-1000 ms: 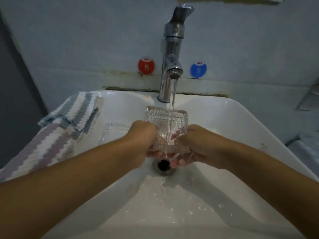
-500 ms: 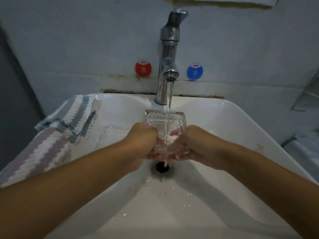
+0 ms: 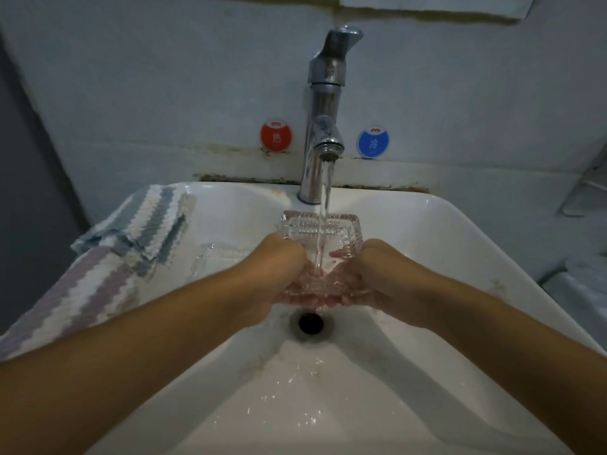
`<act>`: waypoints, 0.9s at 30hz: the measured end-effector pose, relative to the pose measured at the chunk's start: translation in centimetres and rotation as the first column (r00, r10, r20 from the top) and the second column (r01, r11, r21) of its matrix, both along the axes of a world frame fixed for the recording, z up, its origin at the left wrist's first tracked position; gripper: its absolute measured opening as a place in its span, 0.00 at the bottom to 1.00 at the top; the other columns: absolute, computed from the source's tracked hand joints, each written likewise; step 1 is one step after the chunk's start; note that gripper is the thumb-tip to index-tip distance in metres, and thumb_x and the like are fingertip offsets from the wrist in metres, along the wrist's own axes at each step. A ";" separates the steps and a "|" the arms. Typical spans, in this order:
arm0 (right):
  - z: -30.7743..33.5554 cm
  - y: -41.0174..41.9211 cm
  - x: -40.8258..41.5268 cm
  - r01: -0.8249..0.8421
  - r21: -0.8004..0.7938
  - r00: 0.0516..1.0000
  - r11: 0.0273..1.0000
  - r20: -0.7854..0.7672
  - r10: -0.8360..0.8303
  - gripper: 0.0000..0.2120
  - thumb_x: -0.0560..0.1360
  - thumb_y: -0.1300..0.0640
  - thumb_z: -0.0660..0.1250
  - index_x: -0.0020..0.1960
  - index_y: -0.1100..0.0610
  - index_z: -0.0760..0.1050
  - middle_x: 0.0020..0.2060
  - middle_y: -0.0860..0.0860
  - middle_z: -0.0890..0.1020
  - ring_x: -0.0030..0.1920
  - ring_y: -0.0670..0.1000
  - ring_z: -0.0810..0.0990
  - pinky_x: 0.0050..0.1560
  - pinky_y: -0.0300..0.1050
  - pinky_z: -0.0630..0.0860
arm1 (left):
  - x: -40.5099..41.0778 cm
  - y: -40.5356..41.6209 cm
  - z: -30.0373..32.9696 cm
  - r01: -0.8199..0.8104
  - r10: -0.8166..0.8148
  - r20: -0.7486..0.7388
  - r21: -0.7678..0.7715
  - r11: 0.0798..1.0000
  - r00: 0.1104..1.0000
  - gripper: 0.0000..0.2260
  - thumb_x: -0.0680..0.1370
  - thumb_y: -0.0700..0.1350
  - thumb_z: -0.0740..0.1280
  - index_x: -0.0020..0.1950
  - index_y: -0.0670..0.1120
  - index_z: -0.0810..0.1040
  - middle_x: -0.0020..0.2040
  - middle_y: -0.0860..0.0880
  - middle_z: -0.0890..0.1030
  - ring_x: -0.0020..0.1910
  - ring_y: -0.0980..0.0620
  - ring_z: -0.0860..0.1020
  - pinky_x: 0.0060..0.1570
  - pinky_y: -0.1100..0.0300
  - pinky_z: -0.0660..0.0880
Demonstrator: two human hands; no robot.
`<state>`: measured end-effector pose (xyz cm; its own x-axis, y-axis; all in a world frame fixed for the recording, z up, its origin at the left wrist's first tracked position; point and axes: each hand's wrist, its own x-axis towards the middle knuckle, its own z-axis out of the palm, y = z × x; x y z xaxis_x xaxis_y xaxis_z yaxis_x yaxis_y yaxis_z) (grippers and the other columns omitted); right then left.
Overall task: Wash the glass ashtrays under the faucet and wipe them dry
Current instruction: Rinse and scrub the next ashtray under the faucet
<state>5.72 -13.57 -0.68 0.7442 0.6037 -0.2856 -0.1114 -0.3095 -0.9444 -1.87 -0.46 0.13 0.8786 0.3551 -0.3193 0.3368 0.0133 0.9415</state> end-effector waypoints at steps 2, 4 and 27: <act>-0.1 0.0 0.0 0.015 0.001 1.000 1.000 0.004 -0.015 0.13 0.75 0.74 0.55 0.50 0.64 0.76 0.34 0.60 0.81 0.37 0.58 0.78 0.30 0.42 0.74 | 0.0 0.1 -0.1 0.014 -0.014 0.000 -0.008 1.000 1.000 0.15 0.77 0.27 0.55 0.48 0.42 0.77 0.45 0.37 0.85 0.40 0.39 0.85 0.42 0.49 0.84; -0.3 0.0 0.0 0.033 0.005 0.999 0.999 -0.001 -0.033 0.14 0.73 0.75 0.54 0.47 0.63 0.74 0.34 0.62 0.80 0.38 0.59 0.78 0.31 0.43 0.73 | 0.1 0.1 -0.2 0.016 -0.016 -0.007 -0.002 1.000 1.000 0.15 0.78 0.28 0.56 0.48 0.43 0.77 0.42 0.38 0.86 0.40 0.39 0.86 0.41 0.49 0.84; -0.1 -0.2 0.0 -0.022 -0.020 0.999 1.000 -0.030 0.021 0.11 0.74 0.72 0.56 0.52 0.67 0.75 0.45 0.66 0.83 0.39 0.59 0.82 0.35 0.44 0.76 | 0.5 0.9 -0.3 0.006 -0.004 -0.035 0.067 0.998 0.999 0.08 0.75 0.31 0.62 0.49 0.37 0.79 0.43 0.39 0.83 0.47 0.38 0.85 0.52 0.42 0.82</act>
